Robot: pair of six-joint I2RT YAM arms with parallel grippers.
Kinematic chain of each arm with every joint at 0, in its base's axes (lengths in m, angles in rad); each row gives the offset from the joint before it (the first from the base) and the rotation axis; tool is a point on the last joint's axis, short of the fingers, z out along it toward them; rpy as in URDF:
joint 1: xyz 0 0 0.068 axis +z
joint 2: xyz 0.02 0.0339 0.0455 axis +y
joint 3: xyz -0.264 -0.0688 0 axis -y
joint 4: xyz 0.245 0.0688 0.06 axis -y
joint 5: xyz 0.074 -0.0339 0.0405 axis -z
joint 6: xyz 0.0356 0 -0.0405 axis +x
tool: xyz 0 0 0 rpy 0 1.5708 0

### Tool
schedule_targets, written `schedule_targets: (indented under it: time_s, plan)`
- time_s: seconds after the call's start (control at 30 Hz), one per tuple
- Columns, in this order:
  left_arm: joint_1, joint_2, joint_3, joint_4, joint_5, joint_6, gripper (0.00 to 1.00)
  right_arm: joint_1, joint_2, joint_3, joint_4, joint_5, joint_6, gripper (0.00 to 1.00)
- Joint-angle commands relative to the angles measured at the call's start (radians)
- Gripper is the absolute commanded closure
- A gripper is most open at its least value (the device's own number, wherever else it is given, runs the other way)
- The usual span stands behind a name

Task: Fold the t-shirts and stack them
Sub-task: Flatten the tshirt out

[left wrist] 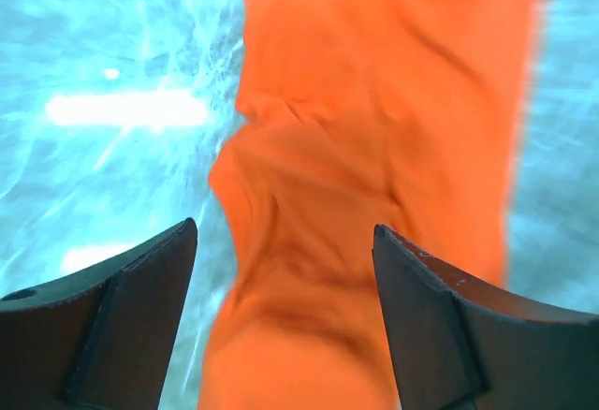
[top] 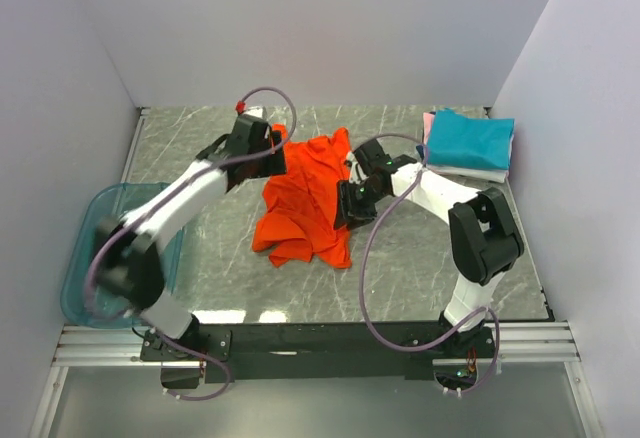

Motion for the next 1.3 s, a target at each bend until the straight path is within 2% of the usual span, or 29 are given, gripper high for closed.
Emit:
schedule_targets:
  time_s: [0.0, 0.13, 0.33, 0.6, 0.77, 0.87, 1.17, 1.27]
  plan:
    - [-0.091, -0.232, -0.155, 0.118, -0.108, 0.051, 0.23, -0.047, -0.067, 0.019, -0.022, 0.055, 0.027, 0.50]
    - [-0.203, -0.424, -0.380, 0.154, -0.084, 0.082, 0.31, -0.139, -0.095, -0.028, 0.001, 0.058, 0.058, 0.50]
    - [-0.357, -0.535, -0.485, 0.171, -0.025, 0.060, 0.43, -0.274, -0.154, -0.124, 0.052, 0.026, 0.084, 0.50]
    - [-0.502, -0.343, -0.419, 0.181, -0.021, 0.041, 0.46, -0.292, -0.187, -0.168, 0.070, -0.003, 0.083, 0.54]
    - [-0.512, -0.252, -0.378, 0.139, -0.100, -0.028, 0.45, -0.292, -0.213, -0.202, 0.101, -0.025, 0.101, 0.56]
    - [-0.527, -0.205, -0.350, 0.094, -0.137, -0.064, 0.48, -0.294, -0.219, -0.208, 0.103, -0.020, 0.100, 0.57]
    - [-0.558, -0.093, -0.330, 0.042, -0.126, -0.113, 0.58, -0.302, -0.219, -0.190, 0.092, -0.025, 0.097, 0.61]
    - [-0.556, -0.087, -0.336, 0.051, -0.108, -0.105, 0.58, -0.300, -0.217, -0.194, 0.093, -0.023, 0.100, 0.62]
